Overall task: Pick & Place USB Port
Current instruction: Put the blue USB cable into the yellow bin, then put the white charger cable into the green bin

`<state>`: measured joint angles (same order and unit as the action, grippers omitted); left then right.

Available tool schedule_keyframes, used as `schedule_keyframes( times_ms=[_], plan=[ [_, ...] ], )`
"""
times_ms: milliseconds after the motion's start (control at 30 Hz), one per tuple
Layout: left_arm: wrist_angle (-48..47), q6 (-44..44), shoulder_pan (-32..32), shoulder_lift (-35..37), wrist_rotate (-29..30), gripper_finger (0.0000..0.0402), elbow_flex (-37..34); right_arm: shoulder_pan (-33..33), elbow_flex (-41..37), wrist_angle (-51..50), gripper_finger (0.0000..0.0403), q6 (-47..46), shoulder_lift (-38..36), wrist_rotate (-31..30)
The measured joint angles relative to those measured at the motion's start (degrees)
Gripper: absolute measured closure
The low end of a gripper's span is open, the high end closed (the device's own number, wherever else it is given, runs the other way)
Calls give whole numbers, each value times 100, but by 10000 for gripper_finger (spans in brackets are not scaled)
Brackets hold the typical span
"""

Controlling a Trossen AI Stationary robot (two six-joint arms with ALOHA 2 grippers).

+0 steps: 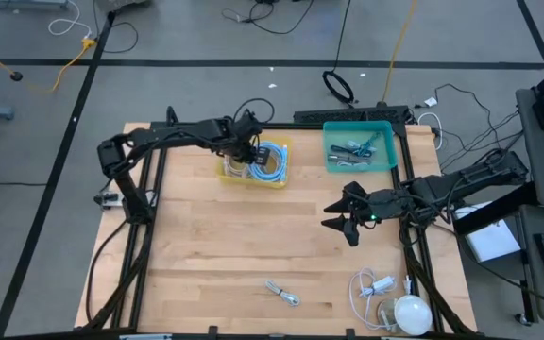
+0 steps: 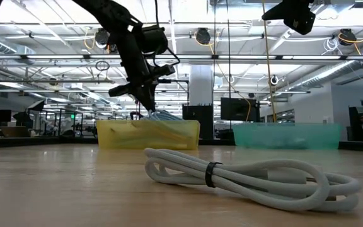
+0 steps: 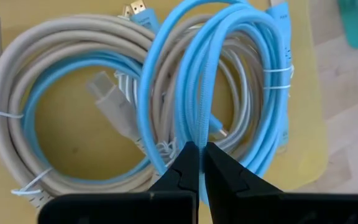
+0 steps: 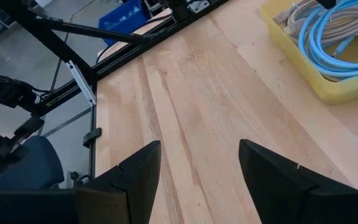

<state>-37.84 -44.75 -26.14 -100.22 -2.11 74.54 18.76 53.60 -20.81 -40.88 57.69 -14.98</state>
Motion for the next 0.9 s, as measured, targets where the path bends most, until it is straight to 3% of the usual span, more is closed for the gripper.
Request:
schedule_keyframes(
  times_ms=[400,667,900],
  plan=[
    [43,161,-66,2,-87,333,-2,0,0,0,193,59,0,2],
    [-4,75,4,39,-254,227,-3,0,0,1,193,61,0,1],
    [-512,438,-358,919,-41,165,-7,0,-2,-66,193,-31,2,30]
  ],
)
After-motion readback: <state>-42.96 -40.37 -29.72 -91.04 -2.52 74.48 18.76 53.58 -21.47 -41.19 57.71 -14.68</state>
